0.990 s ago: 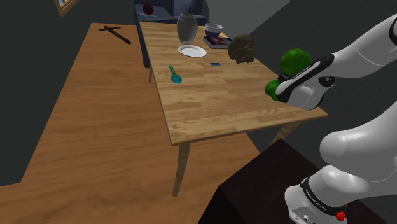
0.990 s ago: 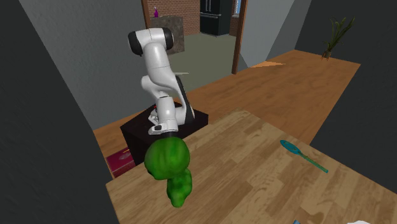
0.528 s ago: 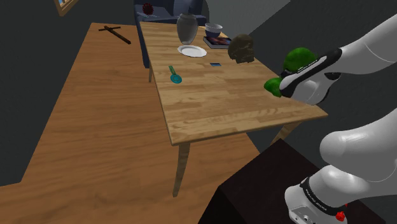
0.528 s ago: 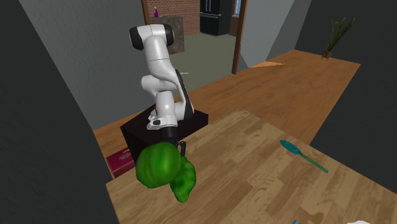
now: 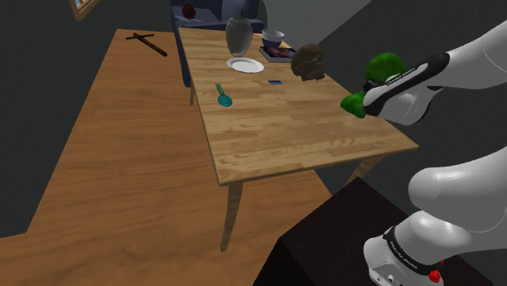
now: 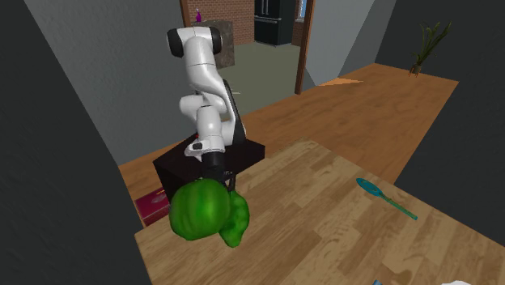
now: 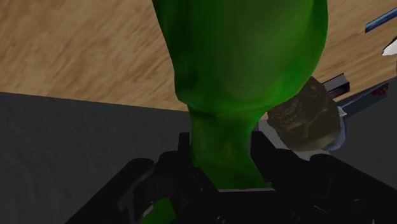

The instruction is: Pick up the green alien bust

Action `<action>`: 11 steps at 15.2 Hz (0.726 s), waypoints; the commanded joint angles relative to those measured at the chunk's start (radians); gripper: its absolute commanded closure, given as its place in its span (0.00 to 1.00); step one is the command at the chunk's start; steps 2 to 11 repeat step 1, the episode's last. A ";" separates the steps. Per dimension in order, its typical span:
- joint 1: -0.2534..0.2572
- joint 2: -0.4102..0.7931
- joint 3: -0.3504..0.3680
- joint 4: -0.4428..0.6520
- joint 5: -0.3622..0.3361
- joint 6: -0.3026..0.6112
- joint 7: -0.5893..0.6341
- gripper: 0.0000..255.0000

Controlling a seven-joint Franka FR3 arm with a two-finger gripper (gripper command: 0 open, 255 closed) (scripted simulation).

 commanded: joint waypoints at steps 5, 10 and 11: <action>0.000 -0.014 -0.001 0.005 -0.003 -0.012 0.003 1.00; 0.000 -0.014 -0.001 0.005 -0.003 -0.012 0.003 1.00; 0.000 -0.014 -0.001 0.005 -0.003 -0.012 0.003 1.00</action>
